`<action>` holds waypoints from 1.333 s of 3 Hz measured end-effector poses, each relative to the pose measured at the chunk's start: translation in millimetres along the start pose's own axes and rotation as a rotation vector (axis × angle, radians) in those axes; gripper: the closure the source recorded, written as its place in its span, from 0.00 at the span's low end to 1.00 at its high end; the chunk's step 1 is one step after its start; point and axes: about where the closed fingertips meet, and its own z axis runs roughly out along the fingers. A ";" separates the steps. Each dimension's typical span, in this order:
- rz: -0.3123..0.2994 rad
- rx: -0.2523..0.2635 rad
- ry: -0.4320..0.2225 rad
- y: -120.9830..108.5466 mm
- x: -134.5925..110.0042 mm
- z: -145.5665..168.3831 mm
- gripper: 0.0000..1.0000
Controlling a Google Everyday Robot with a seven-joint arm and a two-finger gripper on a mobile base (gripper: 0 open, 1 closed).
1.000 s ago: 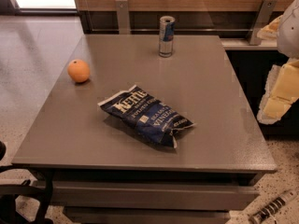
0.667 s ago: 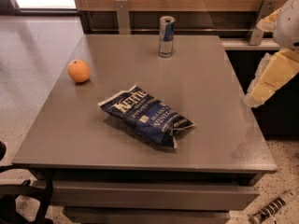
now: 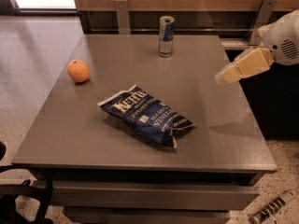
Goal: Pick redbull can
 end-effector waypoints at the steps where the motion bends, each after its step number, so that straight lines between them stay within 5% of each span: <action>1: 0.086 0.052 -0.120 -11.2 -14.5 16.5 0.00; 2: 0.110 0.151 -0.224 -41.2 -42.9 22.0 0.00; 4: 0.106 0.188 -0.256 -50.8 -53.9 20.9 0.00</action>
Offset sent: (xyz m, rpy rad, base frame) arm 0.1097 -0.0016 0.0630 0.1886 -0.3664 -0.2200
